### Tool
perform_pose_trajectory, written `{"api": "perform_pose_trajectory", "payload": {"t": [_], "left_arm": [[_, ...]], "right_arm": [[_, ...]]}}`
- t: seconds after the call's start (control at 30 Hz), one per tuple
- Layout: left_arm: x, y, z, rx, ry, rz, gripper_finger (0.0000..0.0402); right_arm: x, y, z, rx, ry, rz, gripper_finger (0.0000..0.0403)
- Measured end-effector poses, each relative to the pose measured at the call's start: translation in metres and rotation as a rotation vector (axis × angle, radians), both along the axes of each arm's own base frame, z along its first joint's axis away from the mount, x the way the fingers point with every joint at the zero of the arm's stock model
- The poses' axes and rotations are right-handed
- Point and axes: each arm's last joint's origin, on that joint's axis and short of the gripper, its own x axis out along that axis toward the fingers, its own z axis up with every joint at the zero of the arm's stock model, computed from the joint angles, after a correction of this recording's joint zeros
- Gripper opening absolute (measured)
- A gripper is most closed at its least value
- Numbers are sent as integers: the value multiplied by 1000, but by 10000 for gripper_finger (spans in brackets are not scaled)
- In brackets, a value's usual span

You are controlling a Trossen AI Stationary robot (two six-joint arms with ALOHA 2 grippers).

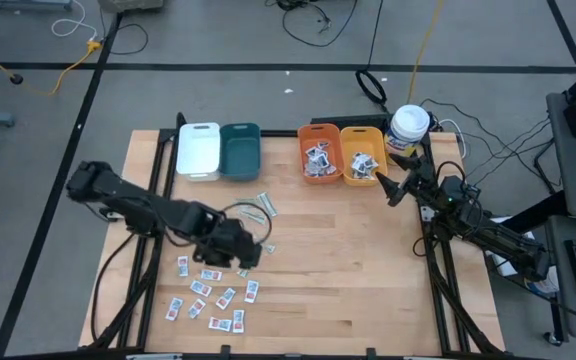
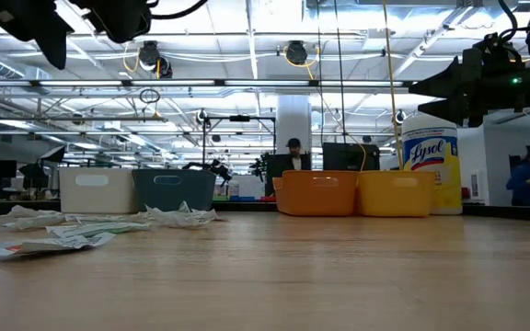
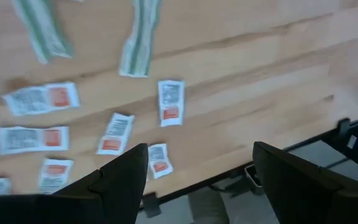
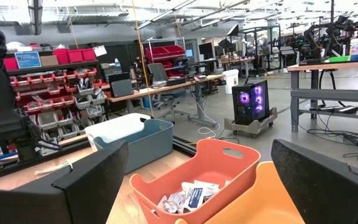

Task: Pick & Place First Aid Supplies
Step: Put the ointment pack into the white bin

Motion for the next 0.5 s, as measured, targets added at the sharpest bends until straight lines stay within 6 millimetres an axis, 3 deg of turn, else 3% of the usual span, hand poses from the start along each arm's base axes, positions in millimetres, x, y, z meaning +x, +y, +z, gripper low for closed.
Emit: {"api": "perform_pose_trajectory", "payload": {"t": [0.5], "left_arm": [[43, -50, -1, 138, 148, 5, 296]], "right_arm": [[0, 0, 0, 0, 0, 0, 392]]}}
